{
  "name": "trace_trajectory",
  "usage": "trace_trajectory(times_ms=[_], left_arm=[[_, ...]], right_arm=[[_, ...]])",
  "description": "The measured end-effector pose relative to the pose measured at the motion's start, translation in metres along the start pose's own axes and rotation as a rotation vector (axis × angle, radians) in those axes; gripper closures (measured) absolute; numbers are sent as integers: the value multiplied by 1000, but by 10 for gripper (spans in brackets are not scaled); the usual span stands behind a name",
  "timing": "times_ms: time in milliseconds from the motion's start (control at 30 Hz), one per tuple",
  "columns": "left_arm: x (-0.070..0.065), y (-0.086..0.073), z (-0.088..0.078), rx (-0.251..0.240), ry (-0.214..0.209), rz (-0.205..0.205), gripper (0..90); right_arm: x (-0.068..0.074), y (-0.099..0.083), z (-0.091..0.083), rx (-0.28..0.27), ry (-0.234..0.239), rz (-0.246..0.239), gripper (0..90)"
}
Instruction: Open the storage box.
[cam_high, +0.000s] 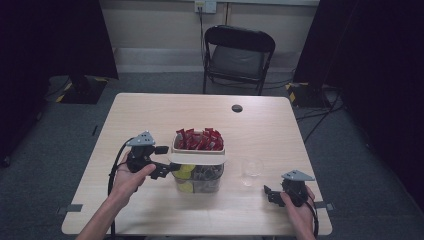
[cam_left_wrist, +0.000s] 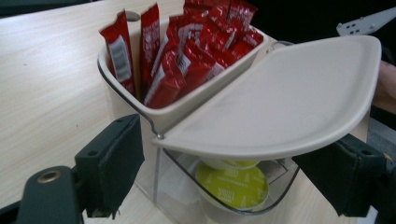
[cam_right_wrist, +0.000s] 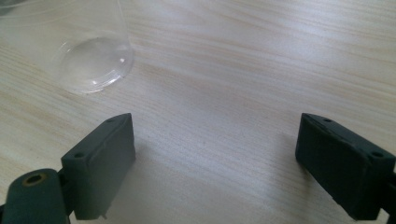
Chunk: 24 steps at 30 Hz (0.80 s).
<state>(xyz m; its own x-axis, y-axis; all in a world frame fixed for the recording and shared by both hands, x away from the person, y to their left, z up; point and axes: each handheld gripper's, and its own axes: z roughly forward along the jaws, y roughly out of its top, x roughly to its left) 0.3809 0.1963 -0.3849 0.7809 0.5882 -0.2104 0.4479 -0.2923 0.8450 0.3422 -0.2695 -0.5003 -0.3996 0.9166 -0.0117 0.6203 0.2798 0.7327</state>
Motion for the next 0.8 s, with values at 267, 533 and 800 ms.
trace_trajectory(times_ms=[267, 533, 800], left_arm=[[6, 4, 1, 6, -6, -11, 157], [14, 11, 6, -10, -14, -26, 158], [20, 10, 8, -29, -16, -50, 157]], right_arm=[[-1, 0, 0, 0, 4, -3, 113], [-1, 0, 0, -1, 4, -5, 113], [-1, 0, 0, 0, 5, -6, 112]])
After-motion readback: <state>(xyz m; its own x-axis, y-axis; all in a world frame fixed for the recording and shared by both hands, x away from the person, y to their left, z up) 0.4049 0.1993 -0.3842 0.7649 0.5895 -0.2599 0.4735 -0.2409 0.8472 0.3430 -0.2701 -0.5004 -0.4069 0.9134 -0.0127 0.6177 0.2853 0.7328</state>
